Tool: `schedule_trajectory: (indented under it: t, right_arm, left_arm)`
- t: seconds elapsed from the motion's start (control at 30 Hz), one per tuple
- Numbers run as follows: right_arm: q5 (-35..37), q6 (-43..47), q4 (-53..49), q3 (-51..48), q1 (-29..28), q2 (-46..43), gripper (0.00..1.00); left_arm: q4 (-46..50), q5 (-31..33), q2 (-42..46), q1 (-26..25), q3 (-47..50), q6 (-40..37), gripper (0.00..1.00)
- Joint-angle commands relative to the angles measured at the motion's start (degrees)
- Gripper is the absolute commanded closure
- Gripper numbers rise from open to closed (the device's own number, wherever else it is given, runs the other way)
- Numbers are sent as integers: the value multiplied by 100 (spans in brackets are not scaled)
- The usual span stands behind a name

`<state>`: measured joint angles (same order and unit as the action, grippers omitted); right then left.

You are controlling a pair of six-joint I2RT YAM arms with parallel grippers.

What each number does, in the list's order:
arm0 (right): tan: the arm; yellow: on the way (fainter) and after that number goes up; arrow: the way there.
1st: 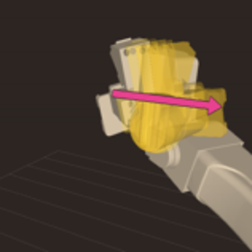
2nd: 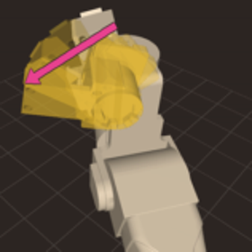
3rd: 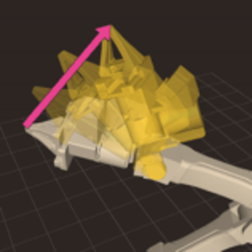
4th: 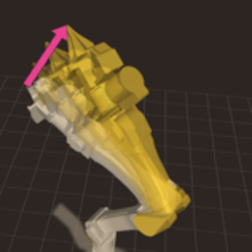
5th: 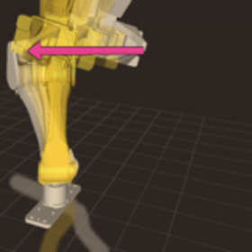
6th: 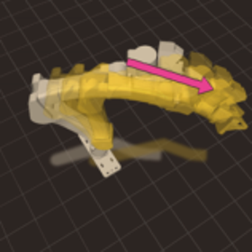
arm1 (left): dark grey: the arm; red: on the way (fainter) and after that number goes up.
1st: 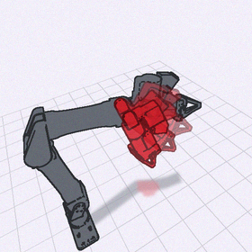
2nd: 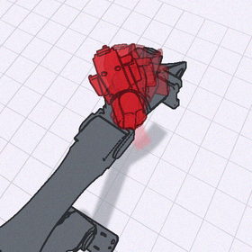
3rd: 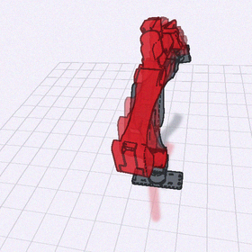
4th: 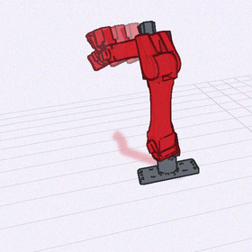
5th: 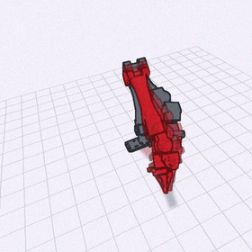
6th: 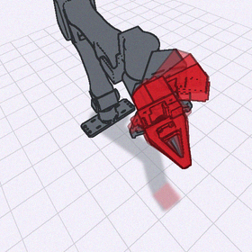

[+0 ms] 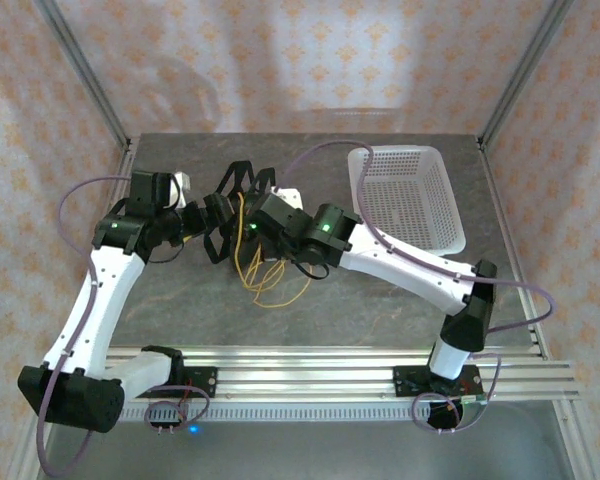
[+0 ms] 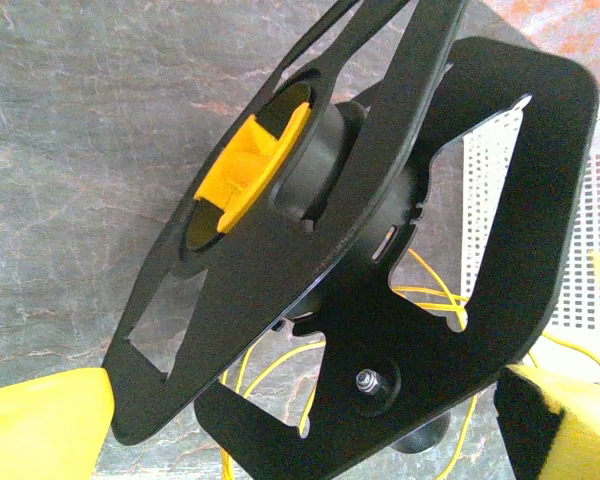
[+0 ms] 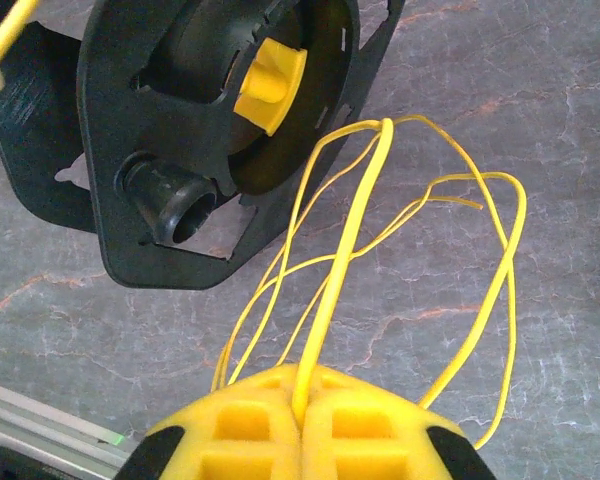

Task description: Wrap the cables

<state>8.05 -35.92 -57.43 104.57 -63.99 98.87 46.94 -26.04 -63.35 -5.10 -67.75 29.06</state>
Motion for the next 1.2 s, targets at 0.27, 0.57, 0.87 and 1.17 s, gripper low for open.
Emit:
schedule_trajectory:
  t: [0.27,0.57,0.87,1.17]
  right_arm:
    - [375,-215,-528,692,-137,692,100]
    - [692,-602,-903,1410,-244,1326,100]
    - [995,-655,-963,1728,-343,1676,100]
    - [1036,-627,-910,1908,-371,1858,100]
  left_arm:
    - [246,621,572,71,-112,-91,1]
    - [179,496,561,67,-31,-324,1]
    - [646,388,-228,70,-582,-737,1]
    - [576,564,-392,6,-577,-946,1]
